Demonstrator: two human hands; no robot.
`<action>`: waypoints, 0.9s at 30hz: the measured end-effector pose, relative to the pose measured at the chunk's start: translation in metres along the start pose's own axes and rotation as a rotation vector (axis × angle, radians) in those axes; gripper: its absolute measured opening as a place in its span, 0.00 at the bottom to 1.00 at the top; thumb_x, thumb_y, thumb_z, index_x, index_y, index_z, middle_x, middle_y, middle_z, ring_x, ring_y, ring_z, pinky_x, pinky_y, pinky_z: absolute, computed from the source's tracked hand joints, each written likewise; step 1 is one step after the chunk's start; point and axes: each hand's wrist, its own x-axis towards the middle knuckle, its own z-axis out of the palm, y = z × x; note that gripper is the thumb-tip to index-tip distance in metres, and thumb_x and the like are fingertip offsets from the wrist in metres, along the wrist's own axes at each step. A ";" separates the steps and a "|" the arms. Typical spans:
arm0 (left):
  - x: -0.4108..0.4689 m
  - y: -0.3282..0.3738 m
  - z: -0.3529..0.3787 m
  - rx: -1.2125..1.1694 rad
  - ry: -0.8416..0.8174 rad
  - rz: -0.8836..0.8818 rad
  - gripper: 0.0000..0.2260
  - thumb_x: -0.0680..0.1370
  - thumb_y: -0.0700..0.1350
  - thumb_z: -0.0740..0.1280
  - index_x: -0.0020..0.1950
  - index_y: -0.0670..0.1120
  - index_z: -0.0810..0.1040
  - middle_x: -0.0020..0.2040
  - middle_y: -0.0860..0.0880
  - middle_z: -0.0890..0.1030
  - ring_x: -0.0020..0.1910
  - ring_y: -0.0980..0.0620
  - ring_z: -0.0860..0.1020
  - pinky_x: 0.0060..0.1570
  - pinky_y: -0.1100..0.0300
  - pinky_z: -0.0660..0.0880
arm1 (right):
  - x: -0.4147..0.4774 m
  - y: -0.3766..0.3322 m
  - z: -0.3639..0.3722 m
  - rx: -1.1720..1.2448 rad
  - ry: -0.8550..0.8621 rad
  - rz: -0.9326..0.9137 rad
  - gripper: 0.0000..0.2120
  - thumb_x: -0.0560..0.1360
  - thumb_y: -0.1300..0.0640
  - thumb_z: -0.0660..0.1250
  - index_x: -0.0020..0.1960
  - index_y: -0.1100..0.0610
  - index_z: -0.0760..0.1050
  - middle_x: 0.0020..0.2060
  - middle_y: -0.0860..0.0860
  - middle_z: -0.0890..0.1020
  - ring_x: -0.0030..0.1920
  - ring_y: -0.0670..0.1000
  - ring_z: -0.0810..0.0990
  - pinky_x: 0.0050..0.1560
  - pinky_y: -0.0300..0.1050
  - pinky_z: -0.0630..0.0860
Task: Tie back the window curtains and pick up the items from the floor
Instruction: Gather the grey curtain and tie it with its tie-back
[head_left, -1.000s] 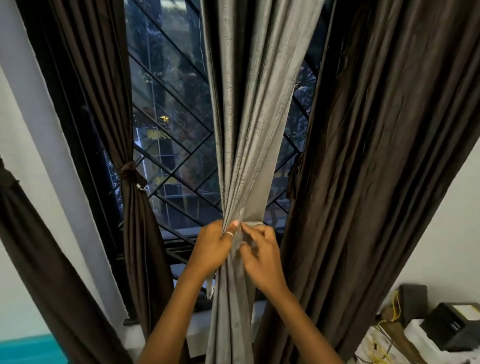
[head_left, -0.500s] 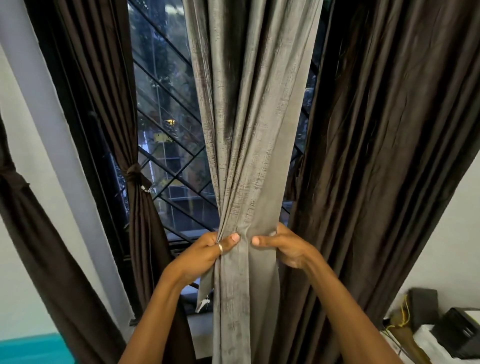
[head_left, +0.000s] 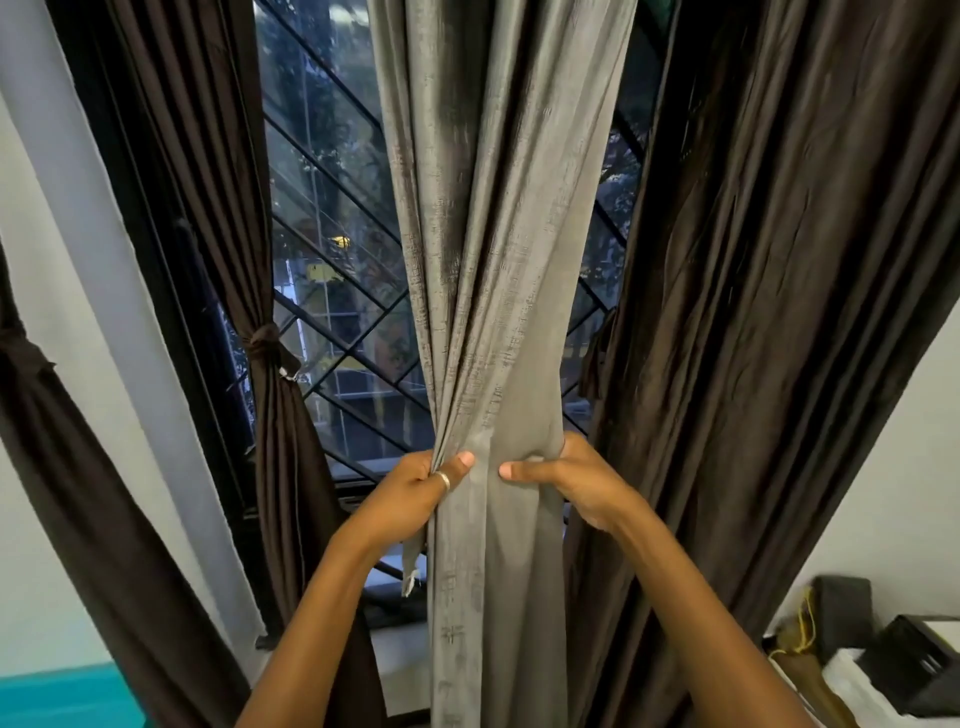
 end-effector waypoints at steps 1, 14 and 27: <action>0.005 -0.002 0.002 0.086 0.067 0.019 0.14 0.82 0.55 0.63 0.57 0.49 0.82 0.51 0.50 0.86 0.52 0.53 0.84 0.58 0.53 0.79 | 0.001 0.001 0.003 -0.063 0.080 -0.044 0.18 0.70 0.63 0.78 0.59 0.57 0.82 0.53 0.52 0.87 0.56 0.52 0.85 0.61 0.53 0.81; 0.023 -0.009 0.023 0.759 0.435 -0.009 0.19 0.84 0.59 0.52 0.52 0.48 0.75 0.45 0.45 0.81 0.45 0.43 0.80 0.46 0.47 0.79 | -0.012 0.031 0.063 -0.734 0.545 -0.433 0.18 0.78 0.48 0.63 0.60 0.58 0.78 0.53 0.56 0.82 0.53 0.56 0.82 0.51 0.54 0.80; 0.015 -0.004 0.000 0.070 -0.056 -0.017 0.21 0.83 0.58 0.58 0.75 0.54 0.69 0.68 0.59 0.75 0.68 0.60 0.72 0.68 0.63 0.65 | -0.011 0.005 0.020 -0.184 -0.085 -0.061 0.18 0.77 0.66 0.69 0.60 0.47 0.77 0.53 0.46 0.85 0.55 0.44 0.84 0.57 0.42 0.80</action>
